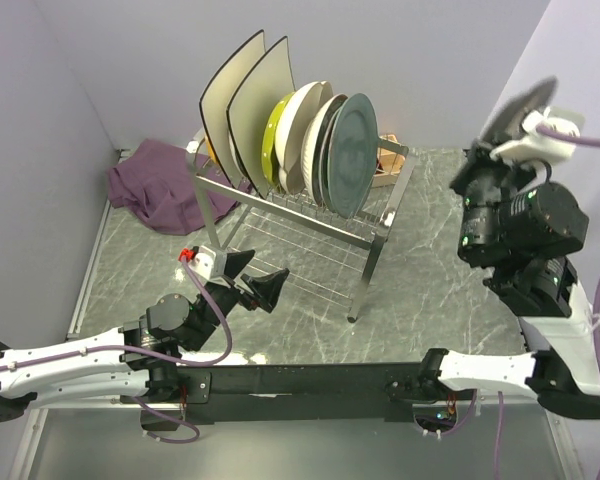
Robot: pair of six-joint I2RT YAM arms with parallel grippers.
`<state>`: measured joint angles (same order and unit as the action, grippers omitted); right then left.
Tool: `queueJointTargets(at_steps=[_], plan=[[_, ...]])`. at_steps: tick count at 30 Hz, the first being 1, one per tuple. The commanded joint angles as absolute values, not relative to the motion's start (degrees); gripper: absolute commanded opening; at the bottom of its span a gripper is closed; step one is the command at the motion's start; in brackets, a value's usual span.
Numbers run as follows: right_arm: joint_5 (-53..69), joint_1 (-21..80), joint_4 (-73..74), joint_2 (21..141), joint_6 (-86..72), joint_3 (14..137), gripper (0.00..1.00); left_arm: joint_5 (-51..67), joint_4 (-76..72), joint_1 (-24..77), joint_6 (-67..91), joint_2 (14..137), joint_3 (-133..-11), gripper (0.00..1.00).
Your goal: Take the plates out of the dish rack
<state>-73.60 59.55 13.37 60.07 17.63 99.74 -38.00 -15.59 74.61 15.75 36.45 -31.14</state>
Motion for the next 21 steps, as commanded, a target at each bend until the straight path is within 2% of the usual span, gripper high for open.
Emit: queueJointTargets(at_steps=[1, 3, 4, 6, 7, 8, 11, 17, 21], plan=[[-79.99, 54.69, 19.67, 52.04, 8.55, 93.09, 0.0, -37.88, -18.02, 74.88, 15.47, 35.59, -31.29, 0.99], [-77.62, 50.91, 28.23, 50.54, 0.82, 89.92, 0.0, -37.71, -18.1, 74.88, 15.56, 35.86, -31.38, 0.99], [-71.52, 47.93, 32.91, 50.71, -3.56, 90.17, 0.0, -37.62, -18.19, 74.88, 15.64, 36.29, -31.46, 0.99], [-63.67, 37.22, 40.39, 52.54, -10.88, 90.18, 0.0, -37.18, -18.28, 74.88, 15.73, 36.65, -31.46, 0.99], [-55.89, 33.87, 41.91, 53.6, -12.2, 89.74, 0.0, -37.26, -18.37, 74.88, 15.73, 36.91, -31.55, 0.99], [-53.03, 27.49, 43.23, 54.83, -14.13, 88.78, 0.0, -37.44, -18.37, 74.88, 15.65, 37.09, -31.55, 0.99], [-43.72, 21.2, 44.92, 58.88, -16.43, 84.49, 0.0, -37.79, -18.37, 74.88, 15.56, 37.79, -31.64, 0.99], [-38.76, 14.07, 40.44, 63.89, -19.07, 73.06, 0.0, -37.97, -18.54, 74.88, 15.38, 38.23, -31.73, 0.99], [-39.21, 11.96, 34.74, 71.95, -18.64, 68.91, 0.0, -38.93, -20.04, 74.88, 14.86, 38.67, -31.03, 0.99]])
